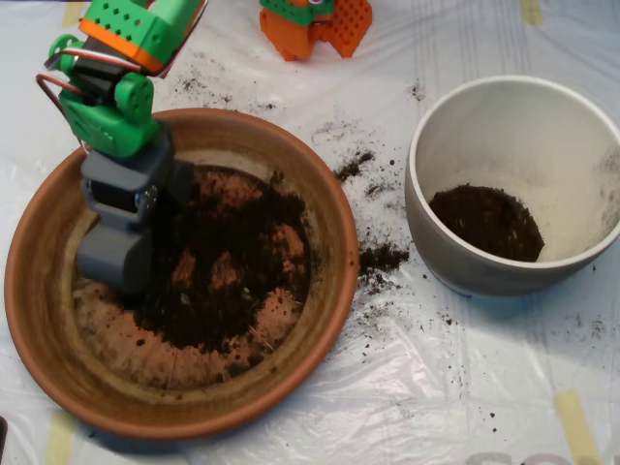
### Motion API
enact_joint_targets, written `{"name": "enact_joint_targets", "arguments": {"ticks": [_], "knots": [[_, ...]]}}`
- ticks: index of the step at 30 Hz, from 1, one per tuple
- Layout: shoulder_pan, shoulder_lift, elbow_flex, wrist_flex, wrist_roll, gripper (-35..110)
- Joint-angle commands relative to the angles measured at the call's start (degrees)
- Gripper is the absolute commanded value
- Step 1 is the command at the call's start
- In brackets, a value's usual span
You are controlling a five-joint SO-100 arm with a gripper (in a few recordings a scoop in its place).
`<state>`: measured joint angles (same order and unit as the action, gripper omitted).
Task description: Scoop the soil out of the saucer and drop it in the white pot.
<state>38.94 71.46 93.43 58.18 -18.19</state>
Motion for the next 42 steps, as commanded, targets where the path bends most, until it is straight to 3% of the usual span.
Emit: {"name": "enact_joint_targets", "arguments": {"ticks": [1,5,14,30,42], "knots": [[1.6,1.5,-2.2,1.6,-0.2,22],[1.4,3.1,-0.8,0.9,0.4,5],[-2.3,12.0,8.5,-2.2,-1.6,0],[-14.2,25.0,-12.3,19.4,4.8,-1],[-23.1,26.5,-26.3,29.6,7.9,-1]]}}
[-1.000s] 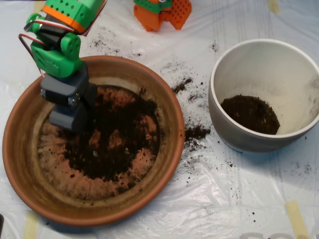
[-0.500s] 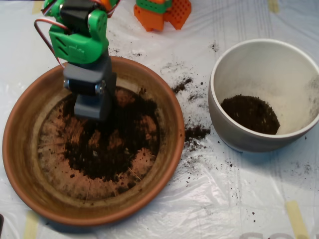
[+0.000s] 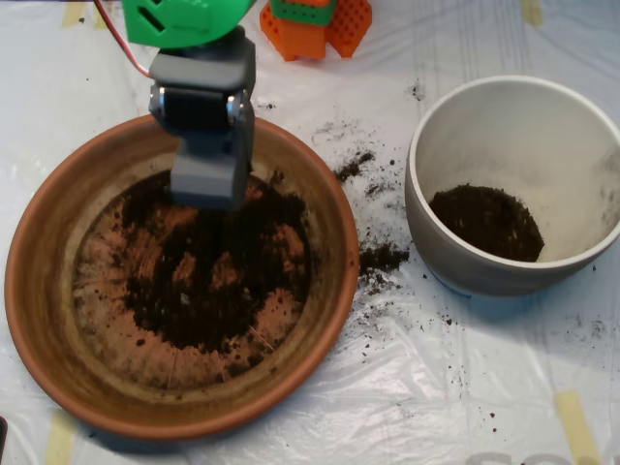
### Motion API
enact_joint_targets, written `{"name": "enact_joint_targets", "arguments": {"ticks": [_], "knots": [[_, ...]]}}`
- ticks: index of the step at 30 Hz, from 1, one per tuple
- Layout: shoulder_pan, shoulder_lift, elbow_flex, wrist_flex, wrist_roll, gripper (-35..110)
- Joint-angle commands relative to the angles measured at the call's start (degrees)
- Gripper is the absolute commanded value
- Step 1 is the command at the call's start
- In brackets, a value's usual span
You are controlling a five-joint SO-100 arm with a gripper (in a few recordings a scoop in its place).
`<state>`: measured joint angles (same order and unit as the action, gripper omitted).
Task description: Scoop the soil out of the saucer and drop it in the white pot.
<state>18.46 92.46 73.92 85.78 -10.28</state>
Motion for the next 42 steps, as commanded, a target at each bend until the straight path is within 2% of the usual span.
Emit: {"name": "enact_joint_targets", "arguments": {"ticks": [1,14,24,30,37,40,42], "knots": [[-4.0,5.5,-7.3,2.3,0.5,-1],[-25.8,11.1,-9.7,4.7,2.0,-1],[-38.8,11.3,-11.6,6.5,0.4,0],[-42.5,4.7,-17.1,7.1,0.7,0],[-44.3,-2.3,-23.3,11.2,2.5,13],[-45.3,-2.7,-23.3,12.1,1.2,31],[-45.5,-2.5,-23.3,12.2,1.7,32]]}}
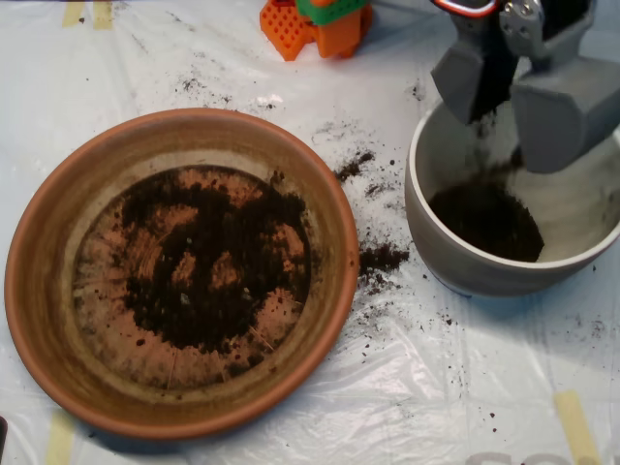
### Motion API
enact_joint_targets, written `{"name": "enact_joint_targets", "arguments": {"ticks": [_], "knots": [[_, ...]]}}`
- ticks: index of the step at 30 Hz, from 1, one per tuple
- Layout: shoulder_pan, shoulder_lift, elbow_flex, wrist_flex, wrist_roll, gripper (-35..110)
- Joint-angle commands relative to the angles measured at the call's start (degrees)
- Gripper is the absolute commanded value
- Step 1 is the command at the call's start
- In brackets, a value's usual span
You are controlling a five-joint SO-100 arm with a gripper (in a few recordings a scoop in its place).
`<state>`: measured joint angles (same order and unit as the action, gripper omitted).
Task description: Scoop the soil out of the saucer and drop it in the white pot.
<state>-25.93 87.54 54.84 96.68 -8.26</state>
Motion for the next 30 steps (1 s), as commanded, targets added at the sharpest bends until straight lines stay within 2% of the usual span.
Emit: {"name": "enact_joint_targets", "arguments": {"ticks": [1,17,25,30], "knots": [[-1.1,2.6,-4.2,1.1,0.0,32],[2.4,4.7,-6.2,1.8,2.2,32],[15.7,9.8,-6.2,3.8,4.0,35],[30.5,13.0,2.7,-2.6,4.6,35]]}}
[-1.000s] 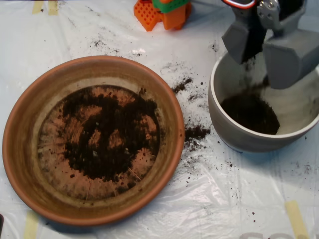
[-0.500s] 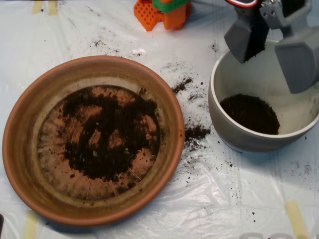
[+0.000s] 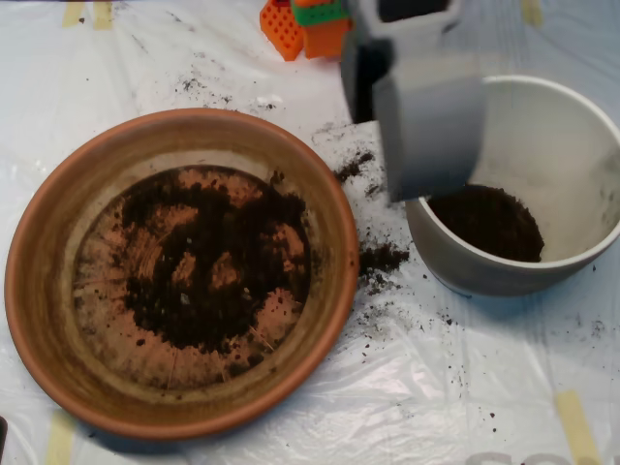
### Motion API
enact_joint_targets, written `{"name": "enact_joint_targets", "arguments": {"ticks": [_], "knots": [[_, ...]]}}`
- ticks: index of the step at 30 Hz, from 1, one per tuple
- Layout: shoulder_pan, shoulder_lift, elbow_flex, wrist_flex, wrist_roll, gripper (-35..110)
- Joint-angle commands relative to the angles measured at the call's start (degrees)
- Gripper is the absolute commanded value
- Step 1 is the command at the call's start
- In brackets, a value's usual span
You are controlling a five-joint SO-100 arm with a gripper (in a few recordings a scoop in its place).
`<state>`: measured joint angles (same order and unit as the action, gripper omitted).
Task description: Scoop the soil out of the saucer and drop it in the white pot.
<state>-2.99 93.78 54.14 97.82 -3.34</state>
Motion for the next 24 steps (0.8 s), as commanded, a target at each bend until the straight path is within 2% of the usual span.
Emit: {"name": "enact_joint_targets", "arguments": {"ticks": [1,8,12,19,24], "knots": [[10.4,7.4,5.8,-4.9,-0.5,35],[23.7,16.3,37.1,-22.3,-7.1,34],[27.7,18.1,50.8,-30.1,-8.9,42],[29.9,10.3,55.4,-33.5,-12.6,48],[31.5,-3.1,47.5,-29.9,-14.5,48]]}}
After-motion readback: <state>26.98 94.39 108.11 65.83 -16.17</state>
